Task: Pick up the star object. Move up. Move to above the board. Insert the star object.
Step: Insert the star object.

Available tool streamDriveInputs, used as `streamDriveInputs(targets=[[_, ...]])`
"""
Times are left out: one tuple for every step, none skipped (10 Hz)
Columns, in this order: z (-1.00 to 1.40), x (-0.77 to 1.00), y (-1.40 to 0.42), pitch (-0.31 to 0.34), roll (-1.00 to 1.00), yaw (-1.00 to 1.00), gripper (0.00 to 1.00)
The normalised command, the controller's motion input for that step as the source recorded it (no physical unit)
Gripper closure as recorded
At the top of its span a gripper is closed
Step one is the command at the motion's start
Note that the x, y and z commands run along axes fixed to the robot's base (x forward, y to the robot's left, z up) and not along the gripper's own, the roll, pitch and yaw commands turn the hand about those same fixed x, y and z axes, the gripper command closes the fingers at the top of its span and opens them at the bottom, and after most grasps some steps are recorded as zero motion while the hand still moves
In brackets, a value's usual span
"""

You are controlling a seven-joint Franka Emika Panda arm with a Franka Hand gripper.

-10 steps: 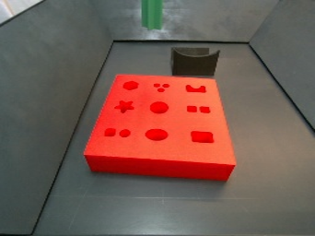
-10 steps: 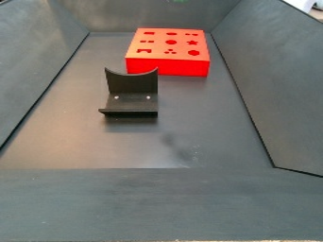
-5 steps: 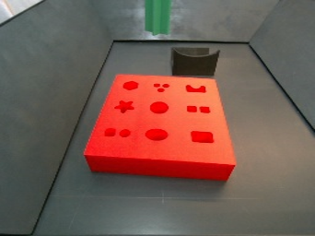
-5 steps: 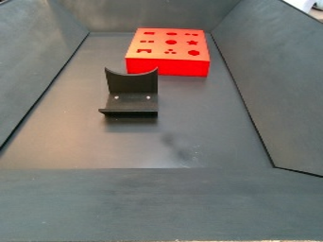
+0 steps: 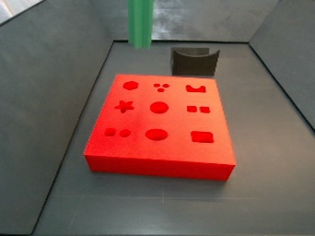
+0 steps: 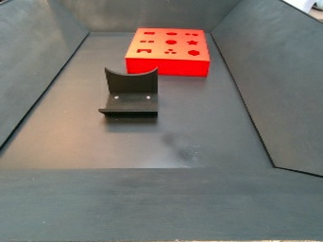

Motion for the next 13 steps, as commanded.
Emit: streamDriveInputs(targets=[[0.0,0.0,0.0,0.0,0.01,0.0,1.0],[-0.38,0.0,0.2,0.0,0.06,0.13,1.0],[-0.52,0.0,0.24,-0.123,0.12,0.45,1.0],[-0.58,0.0,0.31,-0.084,0.14,0.66,1.0],[-0.64,0.0,0.17,-0.101,0.19,0.63,1.0],[-0.71,0.0,0.11,-0.084,0.24,0.65,1.0],[-0.71,0.0,0.07,-0.057,0.26,0.58,1.0],[-0.51,0.0,0.03,-0.021,0.22,0.52,1.0],[-0.07,0.0,0.0,0.0,0.02,0.0,1.0],[-0.32,0.0,-0.16,0.0,0.14,0.0,1.0],[-0.45,0.0,-0.35,0.054,0.24,0.0,1.0],[-0.13,0.0,-0.1,0.027,0.05,0.0,1.0],[0.0,-0.01,0.0,-0.01,0.0,0.0,1.0]])
